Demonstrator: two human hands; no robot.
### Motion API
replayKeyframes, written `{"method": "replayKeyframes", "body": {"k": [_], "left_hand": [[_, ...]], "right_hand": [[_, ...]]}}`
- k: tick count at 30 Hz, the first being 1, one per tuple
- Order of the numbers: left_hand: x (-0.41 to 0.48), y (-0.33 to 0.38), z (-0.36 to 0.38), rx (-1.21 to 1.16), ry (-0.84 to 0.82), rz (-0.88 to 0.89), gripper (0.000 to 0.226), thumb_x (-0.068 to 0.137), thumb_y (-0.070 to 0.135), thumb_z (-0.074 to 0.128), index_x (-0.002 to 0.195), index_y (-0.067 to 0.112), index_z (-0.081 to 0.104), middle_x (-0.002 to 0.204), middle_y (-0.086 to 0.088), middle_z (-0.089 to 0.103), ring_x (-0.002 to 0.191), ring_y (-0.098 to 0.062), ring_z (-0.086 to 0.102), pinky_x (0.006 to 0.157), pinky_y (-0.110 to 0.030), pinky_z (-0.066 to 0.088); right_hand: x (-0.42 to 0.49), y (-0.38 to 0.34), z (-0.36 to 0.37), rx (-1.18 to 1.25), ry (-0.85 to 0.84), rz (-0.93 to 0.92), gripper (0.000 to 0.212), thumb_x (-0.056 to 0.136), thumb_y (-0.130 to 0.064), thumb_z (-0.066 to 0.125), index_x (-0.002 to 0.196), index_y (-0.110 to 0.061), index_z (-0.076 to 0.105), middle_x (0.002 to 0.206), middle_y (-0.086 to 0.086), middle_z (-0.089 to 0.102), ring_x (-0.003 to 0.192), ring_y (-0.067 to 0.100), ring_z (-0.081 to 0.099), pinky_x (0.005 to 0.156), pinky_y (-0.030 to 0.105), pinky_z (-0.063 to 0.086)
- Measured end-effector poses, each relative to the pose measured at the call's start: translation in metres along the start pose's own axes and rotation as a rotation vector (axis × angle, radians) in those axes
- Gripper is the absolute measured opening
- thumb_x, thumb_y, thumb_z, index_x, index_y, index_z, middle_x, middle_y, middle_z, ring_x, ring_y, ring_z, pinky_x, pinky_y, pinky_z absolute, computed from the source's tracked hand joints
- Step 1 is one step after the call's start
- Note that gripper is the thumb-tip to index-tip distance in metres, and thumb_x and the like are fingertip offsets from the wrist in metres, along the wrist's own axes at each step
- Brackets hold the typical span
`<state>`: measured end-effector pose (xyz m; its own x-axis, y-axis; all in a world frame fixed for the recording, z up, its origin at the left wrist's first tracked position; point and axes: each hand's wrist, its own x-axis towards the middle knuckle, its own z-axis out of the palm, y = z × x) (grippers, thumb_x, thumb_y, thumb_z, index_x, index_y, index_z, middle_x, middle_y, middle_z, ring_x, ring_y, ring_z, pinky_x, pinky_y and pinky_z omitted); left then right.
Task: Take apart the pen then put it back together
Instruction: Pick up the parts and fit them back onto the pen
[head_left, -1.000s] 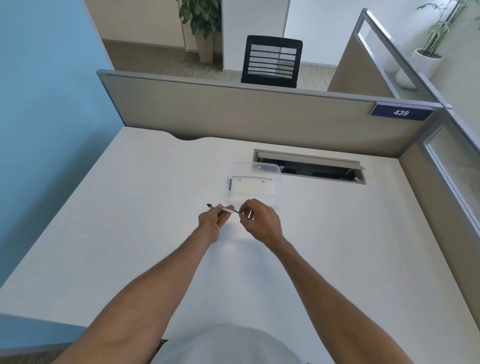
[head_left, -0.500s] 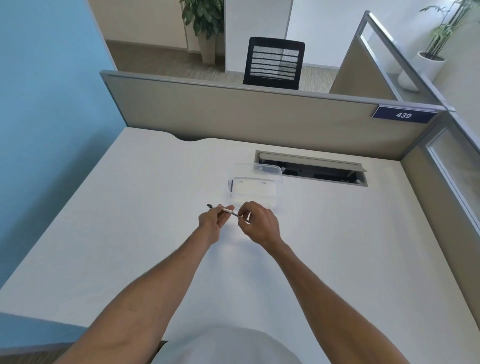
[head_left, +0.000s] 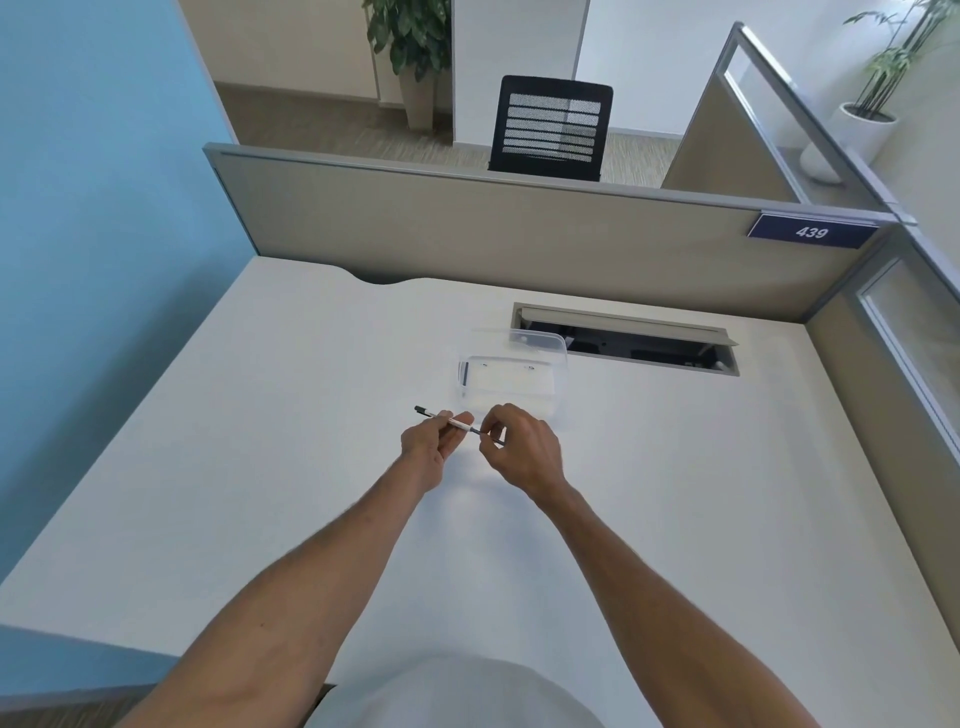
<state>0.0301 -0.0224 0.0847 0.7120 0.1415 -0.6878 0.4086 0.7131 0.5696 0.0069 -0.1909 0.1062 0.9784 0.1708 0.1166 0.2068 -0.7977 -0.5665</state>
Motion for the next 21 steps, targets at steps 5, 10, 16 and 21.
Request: {"method": "replayKeyframes", "body": {"k": [5, 10, 16, 21], "left_hand": [[-0.001, -0.001, 0.0, 0.008, -0.005, 0.01, 0.009, 0.108, 0.001, 0.056, 0.109, -0.003, 0.065, 0.083, -0.019, 0.083, 0.068, -0.022, 0.083, 0.059, -0.028, 0.066], [0.0, 0.0, 0.002, -0.001, -0.006, 0.017, 0.007, 0.107, 0.0, 0.058, 0.105, -0.002, 0.064, 0.096, -0.023, 0.08, 0.068, -0.022, 0.083, 0.062, -0.028, 0.067], [0.002, 0.004, 0.004, -0.023, -0.016, 0.007, 0.004, 0.108, 0.003, 0.059, 0.107, 0.0, 0.062, 0.085, -0.018, 0.083, 0.078, -0.023, 0.082, 0.069, -0.026, 0.068], [0.001, 0.003, 0.007, -0.035, -0.039, -0.007, 0.004, 0.109, 0.003, 0.057, 0.108, 0.002, 0.061, 0.081, -0.015, 0.083, 0.069, -0.018, 0.083, 0.06, -0.022, 0.065]], "right_hand": [[-0.001, 0.0, 0.004, -0.001, 0.039, -0.025, 0.005, 0.092, -0.024, 0.071, 0.095, -0.026, 0.068, 0.092, -0.012, 0.07, 0.082, 0.012, 0.064, 0.072, 0.037, 0.053], [-0.002, -0.003, 0.004, 0.056, 0.069, -0.031, 0.015, 0.093, -0.027, 0.074, 0.106, -0.03, 0.067, 0.102, -0.016, 0.071, 0.077, 0.011, 0.062, 0.076, 0.036, 0.05], [-0.006, -0.006, -0.006, 0.175, 0.145, 0.057, 0.022, 0.104, -0.056, 0.061, 0.099, -0.035, 0.065, 0.098, -0.022, 0.07, 0.079, 0.004, 0.067, 0.074, 0.03, 0.052], [-0.004, -0.006, -0.016, 0.237, 0.139, 0.173, 0.036, 0.107, -0.062, 0.052, 0.089, -0.033, 0.064, 0.091, -0.018, 0.072, 0.081, 0.005, 0.068, 0.072, 0.034, 0.055]]}}
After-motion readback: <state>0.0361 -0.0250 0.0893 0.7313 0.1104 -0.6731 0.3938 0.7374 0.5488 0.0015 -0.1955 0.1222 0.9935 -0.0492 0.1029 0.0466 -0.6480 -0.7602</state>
